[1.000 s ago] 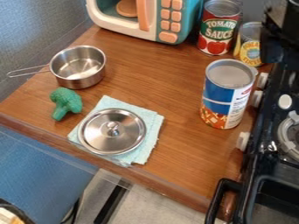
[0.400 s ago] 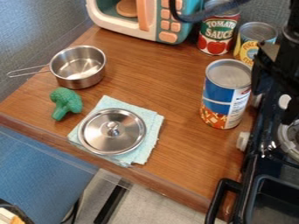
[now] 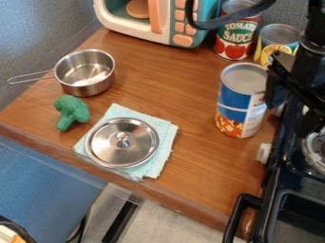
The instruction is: Moved the can to the middle of the table
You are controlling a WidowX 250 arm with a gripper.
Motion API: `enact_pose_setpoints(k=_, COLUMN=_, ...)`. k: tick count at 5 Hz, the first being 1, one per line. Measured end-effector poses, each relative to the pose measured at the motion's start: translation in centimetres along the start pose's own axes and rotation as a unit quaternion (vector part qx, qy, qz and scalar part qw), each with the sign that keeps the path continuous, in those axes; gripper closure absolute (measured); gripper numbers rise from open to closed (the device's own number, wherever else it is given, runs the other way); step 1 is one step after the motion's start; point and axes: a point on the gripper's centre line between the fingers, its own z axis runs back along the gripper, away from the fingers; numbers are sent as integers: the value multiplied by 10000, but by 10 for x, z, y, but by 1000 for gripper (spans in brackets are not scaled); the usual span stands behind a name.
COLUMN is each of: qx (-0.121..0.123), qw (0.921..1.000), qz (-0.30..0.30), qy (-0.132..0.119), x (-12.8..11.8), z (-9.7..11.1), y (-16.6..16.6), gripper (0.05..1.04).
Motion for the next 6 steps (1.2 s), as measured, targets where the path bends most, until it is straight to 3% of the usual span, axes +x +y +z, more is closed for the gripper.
enact_pose_setpoints(k=4, qx=251, qw=9915, qz=1273, qy=89, x=-17, z=2, y=89, gripper=83)
enact_pose_setpoints(k=6, qx=366, qw=9858, qz=1629, qy=193, x=-26, z=-1, y=121, gripper=83)
